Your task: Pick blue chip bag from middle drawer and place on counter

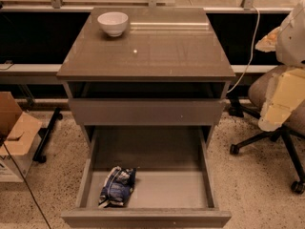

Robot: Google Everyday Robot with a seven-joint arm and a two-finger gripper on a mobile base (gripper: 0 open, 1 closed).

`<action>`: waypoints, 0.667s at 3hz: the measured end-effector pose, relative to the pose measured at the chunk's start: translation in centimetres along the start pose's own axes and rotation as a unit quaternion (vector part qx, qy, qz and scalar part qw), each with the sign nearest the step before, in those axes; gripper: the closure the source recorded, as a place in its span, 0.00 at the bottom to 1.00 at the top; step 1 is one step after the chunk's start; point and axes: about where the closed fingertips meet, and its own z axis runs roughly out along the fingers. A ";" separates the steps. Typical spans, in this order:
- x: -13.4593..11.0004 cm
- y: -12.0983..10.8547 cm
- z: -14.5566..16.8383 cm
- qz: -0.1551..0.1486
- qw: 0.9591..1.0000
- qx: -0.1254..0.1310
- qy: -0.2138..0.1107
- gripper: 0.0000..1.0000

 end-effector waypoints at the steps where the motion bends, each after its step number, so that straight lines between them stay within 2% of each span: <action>1: -0.5 0.2 0.1 -0.001 1.000 0.001 -0.008 0.00; 2: -2.0 1.6 1.1 -0.005 0.999 -0.010 -0.042 0.00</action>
Offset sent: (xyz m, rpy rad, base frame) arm -0.0154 0.0493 -0.0275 0.1696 0.0117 0.0706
